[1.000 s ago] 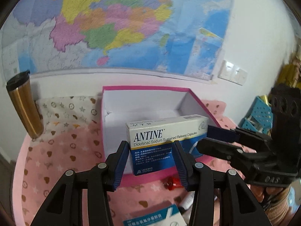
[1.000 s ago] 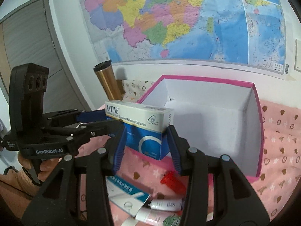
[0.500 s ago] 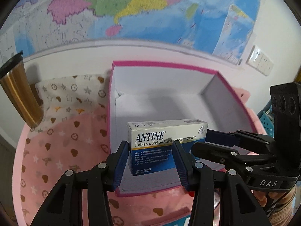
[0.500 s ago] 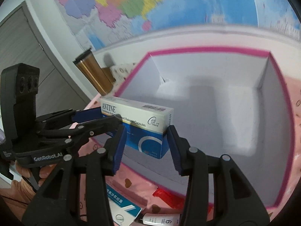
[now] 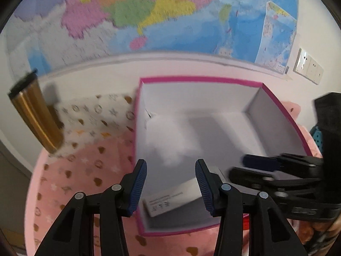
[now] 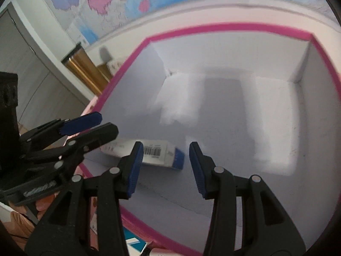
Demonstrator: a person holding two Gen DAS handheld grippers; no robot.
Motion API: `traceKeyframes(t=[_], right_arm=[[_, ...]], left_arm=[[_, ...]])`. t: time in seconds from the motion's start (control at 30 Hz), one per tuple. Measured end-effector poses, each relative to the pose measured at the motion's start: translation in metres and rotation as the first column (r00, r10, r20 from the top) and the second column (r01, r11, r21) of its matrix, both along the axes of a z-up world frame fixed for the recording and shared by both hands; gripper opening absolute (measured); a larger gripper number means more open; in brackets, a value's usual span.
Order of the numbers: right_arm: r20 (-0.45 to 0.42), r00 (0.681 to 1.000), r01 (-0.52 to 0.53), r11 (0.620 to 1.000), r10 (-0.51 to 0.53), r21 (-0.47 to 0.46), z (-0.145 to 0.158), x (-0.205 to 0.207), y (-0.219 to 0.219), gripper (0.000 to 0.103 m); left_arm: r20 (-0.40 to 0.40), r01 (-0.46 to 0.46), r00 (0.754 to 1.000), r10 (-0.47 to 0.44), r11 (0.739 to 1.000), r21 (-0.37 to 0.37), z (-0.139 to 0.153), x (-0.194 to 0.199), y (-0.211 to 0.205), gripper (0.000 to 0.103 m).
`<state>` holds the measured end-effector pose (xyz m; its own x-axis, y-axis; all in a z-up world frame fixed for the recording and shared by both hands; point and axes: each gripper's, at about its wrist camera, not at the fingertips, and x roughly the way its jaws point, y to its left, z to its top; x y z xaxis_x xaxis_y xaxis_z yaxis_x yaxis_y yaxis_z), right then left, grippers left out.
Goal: Organize rigid objects
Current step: 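Carry the medicine box over the magenta box and release it inside, then grasp the brown plastic comb by its handle with the right gripper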
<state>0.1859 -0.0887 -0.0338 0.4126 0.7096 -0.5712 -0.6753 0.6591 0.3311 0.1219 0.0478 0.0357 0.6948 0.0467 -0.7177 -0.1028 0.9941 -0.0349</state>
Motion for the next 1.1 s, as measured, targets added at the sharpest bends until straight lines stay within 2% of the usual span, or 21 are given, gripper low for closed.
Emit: traceKeyframes(t=[0.1, 0.23, 0.37, 0.57, 0.73, 0.9, 1.0, 1.1], right_arm=[[0.074, 0.997, -0.016, 1.000, 0.014, 0.025, 0.010, -0.022, -0.020, 0.049], [0.172, 0.985, -0.015, 0.999, 0.007, 0.045, 0.020, -0.060, -0.055, 0.055], [0.203, 0.979, 0.004, 0.998, -0.018, 0.067, 0.018, -0.085, -0.091, 0.056], [0.154, 0.986, 0.057, 0.997, -0.065, 0.053, -0.006, -0.102, -0.126, 0.056], [0.077, 0.994, 0.075, 0.997, -0.074, -0.003, -0.039, -0.109, -0.137, 0.056], [0.020, 0.998, 0.061, 0.996, -0.060, -0.066, -0.069, -0.121, -0.137, 0.055], [0.016, 0.999, 0.046, 0.995, -0.045, -0.087, -0.076, -0.130, -0.137, 0.047], [0.002, 1.000, 0.025, 0.994, -0.025, -0.104, -0.083, -0.134, -0.133, 0.044]], left_arm=[[0.054, 0.018, 0.998, -0.018, 1.000, 0.001, 0.007, -0.014, 0.000, 0.053], [0.113, 0.043, 0.993, -0.043, 0.999, 0.002, 0.015, -0.033, 0.000, 0.057], [0.158, 0.084, 0.984, -0.079, 0.996, -0.022, 0.021, -0.055, -0.002, 0.058], [0.191, 0.180, 0.968, -0.163, 0.981, -0.073, 0.019, -0.088, -0.017, 0.064], [0.151, 0.270, 0.956, -0.253, 0.957, -0.109, 0.000, -0.104, -0.045, 0.064], [0.098, 0.322, 0.946, -0.310, 0.936, -0.145, -0.020, -0.110, -0.066, 0.064], [0.074, 0.338, 0.941, -0.330, 0.928, -0.158, -0.028, -0.111, -0.075, 0.064], [0.061, 0.353, 0.936, -0.347, 0.920, -0.171, -0.033, -0.113, -0.081, 0.064]])
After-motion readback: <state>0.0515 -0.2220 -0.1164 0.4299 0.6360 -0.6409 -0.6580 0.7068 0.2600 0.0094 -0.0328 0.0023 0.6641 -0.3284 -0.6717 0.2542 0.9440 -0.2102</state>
